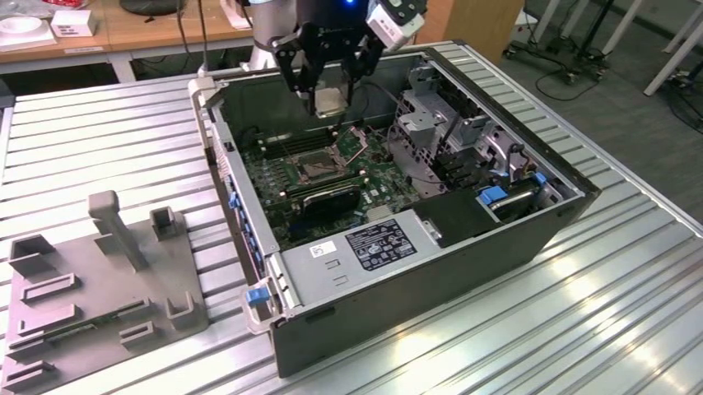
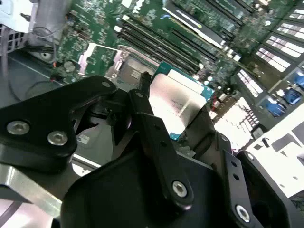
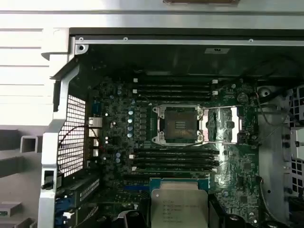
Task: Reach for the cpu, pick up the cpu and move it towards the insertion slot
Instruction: 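Pick up the cpu and move it towards the insertion slot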
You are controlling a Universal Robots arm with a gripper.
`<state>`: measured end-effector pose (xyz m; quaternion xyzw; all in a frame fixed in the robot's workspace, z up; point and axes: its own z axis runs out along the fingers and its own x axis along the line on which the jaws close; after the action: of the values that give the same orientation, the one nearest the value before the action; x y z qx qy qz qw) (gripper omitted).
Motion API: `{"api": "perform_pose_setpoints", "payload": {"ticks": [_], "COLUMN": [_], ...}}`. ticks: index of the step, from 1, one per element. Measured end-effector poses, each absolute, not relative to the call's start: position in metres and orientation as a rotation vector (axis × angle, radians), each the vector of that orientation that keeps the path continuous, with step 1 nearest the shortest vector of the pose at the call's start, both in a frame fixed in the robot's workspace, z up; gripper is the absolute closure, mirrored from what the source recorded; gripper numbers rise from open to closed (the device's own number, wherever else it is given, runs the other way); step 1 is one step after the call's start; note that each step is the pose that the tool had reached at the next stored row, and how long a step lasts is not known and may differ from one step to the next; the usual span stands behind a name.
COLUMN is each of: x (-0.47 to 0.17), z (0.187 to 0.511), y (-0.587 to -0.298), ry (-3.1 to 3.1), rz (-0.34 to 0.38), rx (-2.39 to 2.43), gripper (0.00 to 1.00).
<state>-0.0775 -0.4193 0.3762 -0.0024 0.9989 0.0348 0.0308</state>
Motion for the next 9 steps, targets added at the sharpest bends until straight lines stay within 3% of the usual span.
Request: {"api": "perform_pose_setpoints", "payload": {"ticks": [9], "x": [-0.055], "z": [0.376], "y": [-0.417], "ry": [3.051], "rz": [0.137], "rx": [-0.008], "gripper": [0.45]}}
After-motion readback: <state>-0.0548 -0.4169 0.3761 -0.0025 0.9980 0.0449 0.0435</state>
